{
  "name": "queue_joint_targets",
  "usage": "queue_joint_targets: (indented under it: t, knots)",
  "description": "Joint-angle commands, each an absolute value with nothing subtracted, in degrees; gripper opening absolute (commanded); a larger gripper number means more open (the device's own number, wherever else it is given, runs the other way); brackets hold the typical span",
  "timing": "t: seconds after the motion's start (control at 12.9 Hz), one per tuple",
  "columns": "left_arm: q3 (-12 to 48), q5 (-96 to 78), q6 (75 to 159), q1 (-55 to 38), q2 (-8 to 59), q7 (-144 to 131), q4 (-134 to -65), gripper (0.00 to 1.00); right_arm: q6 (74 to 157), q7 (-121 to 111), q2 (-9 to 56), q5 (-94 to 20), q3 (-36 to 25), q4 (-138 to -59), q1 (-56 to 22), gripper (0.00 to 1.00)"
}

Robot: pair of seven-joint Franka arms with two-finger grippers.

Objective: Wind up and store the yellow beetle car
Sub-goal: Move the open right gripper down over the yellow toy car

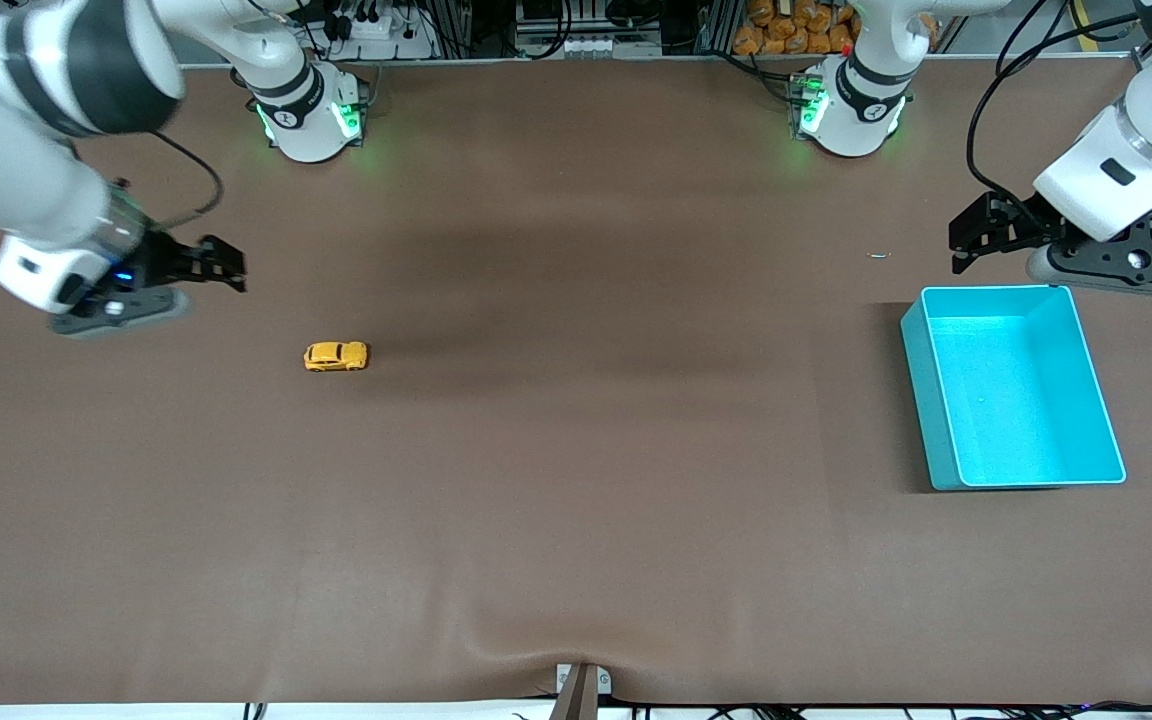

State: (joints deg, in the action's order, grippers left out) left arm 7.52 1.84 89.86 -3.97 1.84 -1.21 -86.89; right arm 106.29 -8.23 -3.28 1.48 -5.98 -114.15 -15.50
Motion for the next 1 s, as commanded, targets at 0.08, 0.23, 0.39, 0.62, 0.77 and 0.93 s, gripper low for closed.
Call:
queue_joint_targets:
  t: [0.08, 0.23, 0.39, 0.62, 0.77, 0.93]
  knots:
    - [7.6, 0.7, 88.8, -3.6, 1.3, -6.5, -87.0, 1.0, 113.7, -16.0, -4.5, 4.7, -6.2, -122.5, -18.6, 1.0]
    - [7.7, 0.7, 87.3, -4.0, 1.6, -7.6, -87.3, 1.0, 119.8, -24.7, -4.1, 4.7, -6.3, -127.2, -18.3, 1.0]
    - [7.8, 0.6, 87.1, -3.6, 1.6, -7.4, -87.3, 1.0, 125.1, -36.1, -1.4, 4.8, -6.4, -129.4, -17.7, 1.0]
    - [7.7, -0.1, 87.1, -3.8, 1.8, -7.7, -87.8, 1.0, 130.4, -51.8, 4.9, 4.8, -6.4, -129.4, -16.8, 1.0]
    - [7.7, -0.1, 87.1, -3.6, 1.8, -7.8, -88.3, 1.0, 133.6, -59.2, 8.7, 4.7, -6.3, -129.5, -16.3, 1.0]
    - [7.7, -0.3, 87.1, -3.5, 1.7, -7.7, -88.5, 1.0, 134.9, -62.1, 11.6, 4.7, -6.3, -129.4, -16.8, 0.91]
